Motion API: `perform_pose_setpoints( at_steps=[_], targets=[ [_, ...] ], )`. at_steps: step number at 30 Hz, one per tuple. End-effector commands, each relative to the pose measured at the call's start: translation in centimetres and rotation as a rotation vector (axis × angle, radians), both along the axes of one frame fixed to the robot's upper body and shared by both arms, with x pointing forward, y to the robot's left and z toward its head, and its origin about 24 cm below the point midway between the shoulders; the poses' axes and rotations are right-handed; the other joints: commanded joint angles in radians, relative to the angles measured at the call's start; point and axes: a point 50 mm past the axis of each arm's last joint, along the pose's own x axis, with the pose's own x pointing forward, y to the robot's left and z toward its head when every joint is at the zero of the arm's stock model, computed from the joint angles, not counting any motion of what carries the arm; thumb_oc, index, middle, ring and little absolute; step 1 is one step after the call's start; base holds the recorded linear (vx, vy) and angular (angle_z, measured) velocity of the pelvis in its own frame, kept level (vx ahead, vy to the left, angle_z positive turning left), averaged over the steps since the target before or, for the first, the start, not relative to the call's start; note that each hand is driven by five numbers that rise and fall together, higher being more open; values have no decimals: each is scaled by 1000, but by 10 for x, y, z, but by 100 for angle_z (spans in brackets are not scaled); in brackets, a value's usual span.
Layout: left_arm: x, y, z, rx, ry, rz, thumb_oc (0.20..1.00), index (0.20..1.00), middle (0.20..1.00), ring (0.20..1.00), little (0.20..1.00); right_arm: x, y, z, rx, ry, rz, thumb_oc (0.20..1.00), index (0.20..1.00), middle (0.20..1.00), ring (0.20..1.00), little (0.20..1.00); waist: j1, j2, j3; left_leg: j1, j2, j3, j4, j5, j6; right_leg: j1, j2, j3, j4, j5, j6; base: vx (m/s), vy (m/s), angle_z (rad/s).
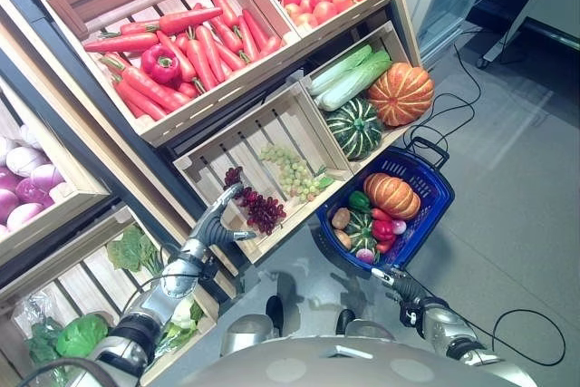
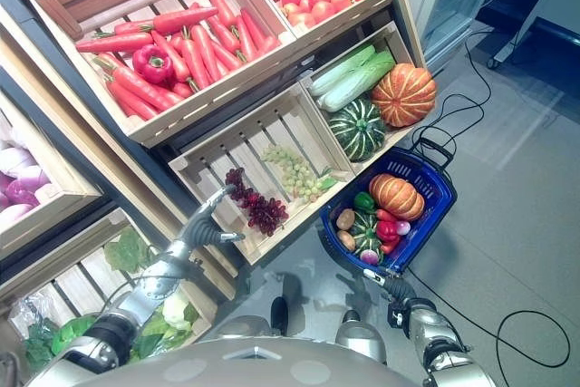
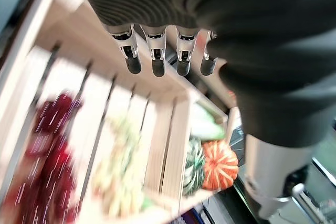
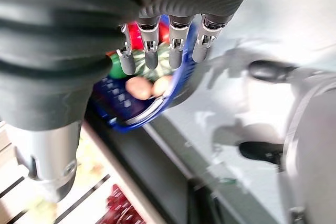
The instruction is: Pick up fruits and vegetables into the basket
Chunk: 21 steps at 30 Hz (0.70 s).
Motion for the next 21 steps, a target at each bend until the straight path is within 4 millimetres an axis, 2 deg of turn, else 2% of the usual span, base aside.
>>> perform_pose_setpoints(
  at_steps=[1, 3, 8, 12, 13, 15, 17, 21],
  targets=[
    [17, 3, 29, 77, -194, -7, 1000, 1000, 1000, 1000, 1000, 23, -6, 15, -9, -110, -1, 1000, 1000, 1000, 1000, 1000, -13, -5, 26, 11, -43, 49, 71, -147, 24, -75, -12, 24, 129, -55, 17, 0, 0, 0],
    [25, 8, 48, 203, -325, 21, 1000, 1000, 1000, 1000, 1000, 39, -4, 30, -17, -193, 29, 1000, 1000, 1000, 1000, 1000, -27, 14, 51, -31, -45, 47, 99, -145, 23, -130, -24, 23, 176, -70, 11, -32, 46, -3],
    [50, 11, 85, 390, -529, 57, 1000, 1000, 1000, 1000, 1000, 70, -6, 65, -49, -347, 71, 1000, 1000, 1000, 1000, 1000, -65, 63, 134, -142, -55, 40, 180, -136, 12, -265, -37, 42, 300, -104, -10, -117, 85, -4],
    [65, 14, 116, 510, -625, 47, 1000, 1000, 1000, 1000, 1000, 86, -9, 89, -63, -448, 87, 1000, 1000, 1000, 1000, 1000, -95, 90, 192, -208, -59, 50, 236, -132, 2, -339, -43, 58, 363, -117, -21, -85, 55, -10],
    [70, 18, 128, 578, -664, 52, 1000, 1000, 1000, 1000, 1000, 92, -11, 99, -72, -487, 97, 1000, 1000, 1000, 1000, 1000, -109, 100, 215, -234, -59, 53, 256, -128, -3, -369, -44, 64, 387, -120, -25, -77, 57, -6],
    [74, 21, 137, 632, -695, 57, 1000, 1000, 1000, 1000, 1000, 96, -12, 106, -74, -514, 100, 1000, 1000, 1000, 1000, 1000, -117, 107, 229, -257, -60, 60, 274, -128, -6, -395, -47, 69, 409, -124, -28, -58, 43, -9],
    [82, 28, 156, 739, -758, 73, 1000, 1000, 1000, 1000, 1000, 104, -16, 123, -80, -577, 113, 1000, 1000, 1000, 1000, 1000, -142, 122, 264, -306, -60, 77, 309, -127, -12, -453, -54, 82, 449, -129, -31, -90, 59, -9],
    [91, 32, 170, 830, -803, 114, 1000, 1000, 1000, 1000, 1000, 114, -23, 143, -100, -639, 130, 1000, 1000, 1000, 1000, 1000, -169, 142, 300, -356, -63, 99, 333, -120, -19, -516, -59, 108, 473, -126, -29, -49, 59, -19]
  ],
)
